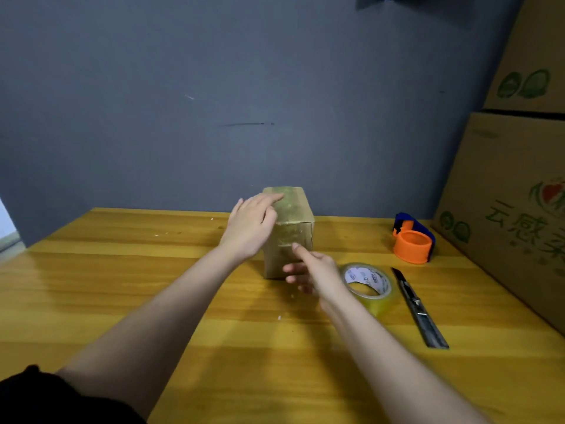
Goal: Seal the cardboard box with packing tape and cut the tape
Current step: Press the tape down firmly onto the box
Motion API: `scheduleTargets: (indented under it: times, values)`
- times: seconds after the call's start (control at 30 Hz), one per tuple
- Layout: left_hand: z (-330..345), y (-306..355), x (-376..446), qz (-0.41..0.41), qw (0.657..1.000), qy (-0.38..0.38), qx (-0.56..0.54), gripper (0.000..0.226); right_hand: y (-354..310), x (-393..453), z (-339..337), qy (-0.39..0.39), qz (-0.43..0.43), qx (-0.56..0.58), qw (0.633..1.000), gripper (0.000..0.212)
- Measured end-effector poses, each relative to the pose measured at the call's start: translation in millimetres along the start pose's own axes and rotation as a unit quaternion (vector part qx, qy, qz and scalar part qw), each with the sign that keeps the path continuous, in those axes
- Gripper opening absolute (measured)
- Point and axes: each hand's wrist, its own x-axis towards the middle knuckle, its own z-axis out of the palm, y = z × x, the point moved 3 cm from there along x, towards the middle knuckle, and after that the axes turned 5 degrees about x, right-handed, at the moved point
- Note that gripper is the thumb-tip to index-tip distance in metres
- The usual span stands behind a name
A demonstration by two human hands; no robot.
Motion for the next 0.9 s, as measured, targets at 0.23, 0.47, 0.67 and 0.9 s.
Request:
scheduleTargets:
  times: [0.23,0.47,0.67,0.9]
  values:
    - [20,-10,1,0.026,0.995,-0.088,-0.039,0.061,-1,9,17,0.048,-0.006,0.082,0.996,0.026]
    - [24,-15,-1,0.016,0.995,-0.085,-0.041,0.06,-1,9,16,0.068,-0.084,0.043,0.993,0.02]
    - [24,-11,-7,0.024,0.995,-0.084,-0.041,0.058,-8,-9,15,0.08,-0.157,0.025,0.984,0.021]
    - [13,-2,-19,0.036,0.997,-0.075,-0.005,0.056,-6,-27,9,0.071,-0.158,0.044,0.984,0.019]
